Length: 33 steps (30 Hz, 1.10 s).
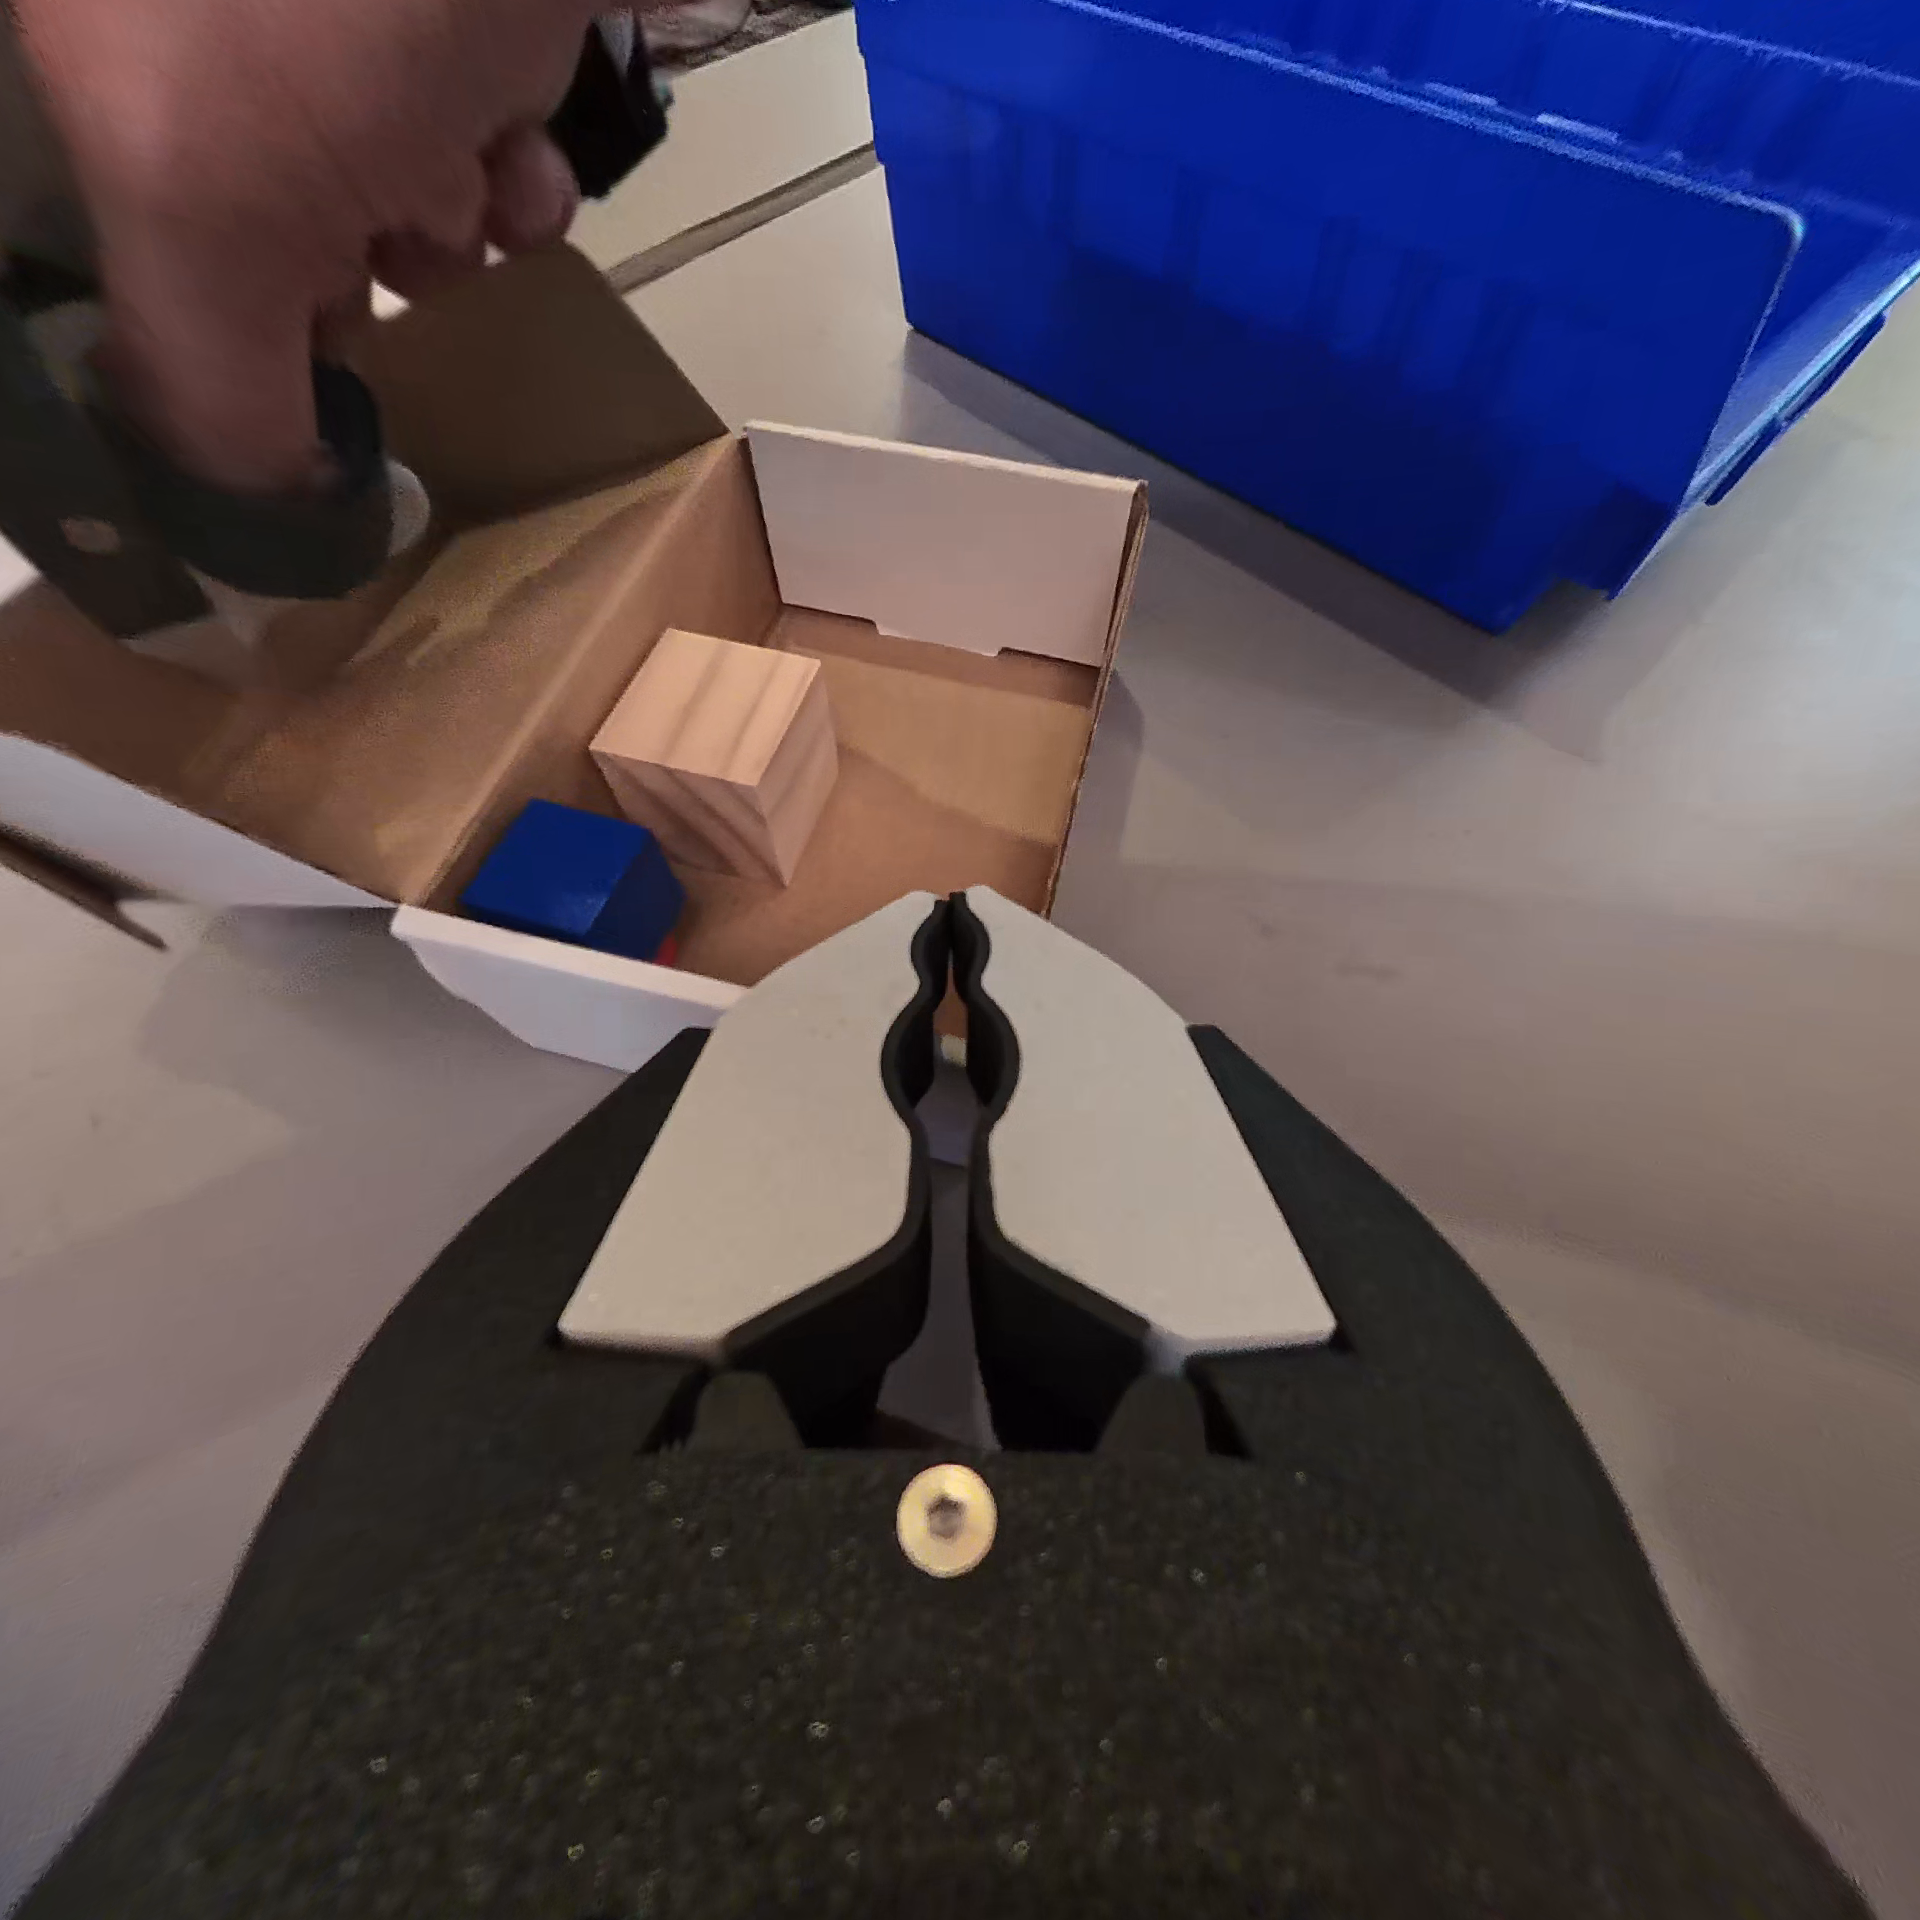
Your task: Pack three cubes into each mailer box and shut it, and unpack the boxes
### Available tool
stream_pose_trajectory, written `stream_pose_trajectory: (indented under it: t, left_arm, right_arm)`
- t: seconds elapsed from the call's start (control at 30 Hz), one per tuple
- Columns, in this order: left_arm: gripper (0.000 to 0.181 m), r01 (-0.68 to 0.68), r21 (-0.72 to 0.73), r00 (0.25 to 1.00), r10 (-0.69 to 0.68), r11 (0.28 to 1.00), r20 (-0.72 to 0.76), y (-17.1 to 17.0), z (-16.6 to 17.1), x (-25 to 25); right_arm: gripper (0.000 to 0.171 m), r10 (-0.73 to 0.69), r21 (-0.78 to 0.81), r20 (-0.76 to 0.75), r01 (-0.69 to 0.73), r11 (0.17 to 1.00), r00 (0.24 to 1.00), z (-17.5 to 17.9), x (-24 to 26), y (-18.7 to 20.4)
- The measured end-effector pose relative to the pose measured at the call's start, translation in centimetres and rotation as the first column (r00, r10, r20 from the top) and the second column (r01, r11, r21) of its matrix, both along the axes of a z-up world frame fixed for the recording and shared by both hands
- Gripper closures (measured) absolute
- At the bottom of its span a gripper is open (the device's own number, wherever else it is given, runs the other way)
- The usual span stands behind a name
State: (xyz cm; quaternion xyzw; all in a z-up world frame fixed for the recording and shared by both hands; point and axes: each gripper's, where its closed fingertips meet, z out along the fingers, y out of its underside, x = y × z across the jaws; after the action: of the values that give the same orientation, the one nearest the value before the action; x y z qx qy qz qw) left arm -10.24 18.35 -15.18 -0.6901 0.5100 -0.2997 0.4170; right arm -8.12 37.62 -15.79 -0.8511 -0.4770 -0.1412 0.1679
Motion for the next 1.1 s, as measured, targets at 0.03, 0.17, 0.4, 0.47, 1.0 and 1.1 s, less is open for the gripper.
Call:
stream_pose_trajectory:
  t: [0.03, 0.17, 0.4, 0.47, 1.0, 1.1]
  left_arm:
    - [0.181, -0.008, 0.000, 1.000, 0.008, 1.000, 0.000, 0.0, 0.0, 0.0]
    - [0.181, -0.014, -0.015, 1.000, 0.014, 1.000, 0.002, 0.1, 0.0, 0.0]
    - [0.181, -0.030, -0.019, 1.000, 0.031, 0.999, 0.002, 0.3, -0.1, 0.0]
    - [0.181, -0.030, -0.015, 1.000, 0.030, 0.999, -0.001, 0.3, -0.1, 0.0]
    - [0.181, -0.033, -0.015, 0.999, 0.033, 0.999, -0.001, 0.3, -0.1, 0.0]
    - [0.181, -0.032, -0.016, 0.999, 0.032, 0.999, -0.001, 0.3, -0.1, 0.0]
  right_arm:
    - [0.150, -0.060, 0.042, -0.005, 0.060, 0.997, 0.998, 1.2, 0.2, 0.2]
    - [0.105, -0.395, 0.024, -0.152, 0.403, 0.915, 0.906, 6.9, 0.5, -3.8]
    - [0.096, -0.487, -0.011, -0.552, 0.578, 0.816, 0.676, 11.7, 0.6, -12.6]
    - [0.101, -0.478, 0.003, -0.618, 0.610, 0.792, 0.624, 12.8, 1.1, -14.3]
    - [0.112, -0.617, -0.127, -0.635, 0.724, 0.678, 0.465, 2.5, 1.7, -14.6]
    - [0.111, -0.656, -0.130, -0.582, 0.741, 0.659, 0.481, 1.1, 1.7, -13.5]
